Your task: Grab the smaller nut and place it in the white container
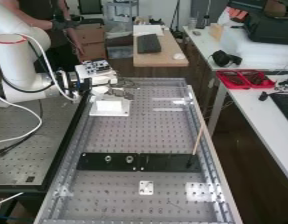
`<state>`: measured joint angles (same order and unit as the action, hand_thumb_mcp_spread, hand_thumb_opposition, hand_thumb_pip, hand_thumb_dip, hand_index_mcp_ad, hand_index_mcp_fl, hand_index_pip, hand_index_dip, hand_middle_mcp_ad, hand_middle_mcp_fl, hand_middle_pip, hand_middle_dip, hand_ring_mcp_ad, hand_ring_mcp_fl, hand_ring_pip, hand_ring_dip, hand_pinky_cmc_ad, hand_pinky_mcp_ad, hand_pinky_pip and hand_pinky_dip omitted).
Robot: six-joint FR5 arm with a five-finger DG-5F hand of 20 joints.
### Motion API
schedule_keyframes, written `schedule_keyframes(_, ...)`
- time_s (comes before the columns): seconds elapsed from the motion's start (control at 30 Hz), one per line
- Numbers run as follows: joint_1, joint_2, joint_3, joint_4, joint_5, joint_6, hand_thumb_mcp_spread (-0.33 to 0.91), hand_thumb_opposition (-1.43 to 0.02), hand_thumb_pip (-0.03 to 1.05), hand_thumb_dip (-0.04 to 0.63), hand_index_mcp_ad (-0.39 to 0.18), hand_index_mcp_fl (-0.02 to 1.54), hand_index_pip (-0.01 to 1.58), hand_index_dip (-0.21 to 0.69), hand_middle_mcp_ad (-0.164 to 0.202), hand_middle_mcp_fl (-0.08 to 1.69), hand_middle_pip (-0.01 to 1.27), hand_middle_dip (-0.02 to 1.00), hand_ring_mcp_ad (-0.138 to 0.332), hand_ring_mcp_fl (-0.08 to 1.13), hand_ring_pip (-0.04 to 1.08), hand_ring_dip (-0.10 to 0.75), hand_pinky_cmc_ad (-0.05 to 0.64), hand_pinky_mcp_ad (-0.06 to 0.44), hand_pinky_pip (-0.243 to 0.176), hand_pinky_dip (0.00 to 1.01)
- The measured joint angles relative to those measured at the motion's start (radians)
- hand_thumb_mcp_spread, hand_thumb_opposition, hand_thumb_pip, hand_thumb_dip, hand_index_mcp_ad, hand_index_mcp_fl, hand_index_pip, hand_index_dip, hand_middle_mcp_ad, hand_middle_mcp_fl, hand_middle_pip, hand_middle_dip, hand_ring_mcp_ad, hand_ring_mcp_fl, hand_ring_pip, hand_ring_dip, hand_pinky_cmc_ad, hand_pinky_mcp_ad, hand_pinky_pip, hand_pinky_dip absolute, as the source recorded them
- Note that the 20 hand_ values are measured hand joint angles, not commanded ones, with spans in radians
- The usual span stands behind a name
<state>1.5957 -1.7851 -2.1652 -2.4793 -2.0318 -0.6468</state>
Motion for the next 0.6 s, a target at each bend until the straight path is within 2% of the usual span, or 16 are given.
schedule_keyframes(0.07, -0.010, 0.003, 0.003, 0.002, 0.023, 0.015, 0.39, -0.87, 0.58, 0.253, -0.218, 0.04, 0.90, 0.031, -0.014, 0.17, 0.12, 0.32, 0.113, 0.02, 0.10, 0.152, 0.386, 0.314, 0.051, 0.33)
schedule_keyframes(0.13, -0.025, 0.016, 0.008, 0.003, 0.056, 0.032, 0.39, -0.85, 0.62, 0.253, -0.218, 0.02, 0.87, 0.031, -0.014, 0.15, 0.12, 0.32, 0.113, 0.00, 0.10, 0.154, 0.386, 0.314, 0.051, 0.34)
schedule_keyframes(0.27, -0.053, 0.046, 0.035, -0.017, 0.117, 0.058, 0.40, -0.84, 0.62, 0.253, -0.218, 0.02, 0.82, 0.030, -0.014, 0.15, 0.12, 0.32, 0.113, 0.00, 0.10, 0.152, 0.387, 0.314, 0.037, 0.39)
schedule_keyframes(0.47, -0.096, 0.081, 0.135, -0.104, 0.203, 0.082, 0.33, -0.80, 0.61, 0.253, -0.202, 0.02, 0.69, 0.024, -0.010, 0.15, 0.12, 0.32, 0.113, 0.00, 0.10, 0.148, 0.393, 0.311, 0.002, 0.43)
schedule_keyframes(0.6, -0.113, 0.089, 0.227, -0.192, 0.258, 0.087, 0.32, -0.78, 0.59, 0.227, -0.187, 0.02, 0.60, 0.028, -0.010, 0.15, 0.12, 0.32, 0.113, 0.00, 0.10, 0.152, 0.393, 0.311, -0.026, 0.46)
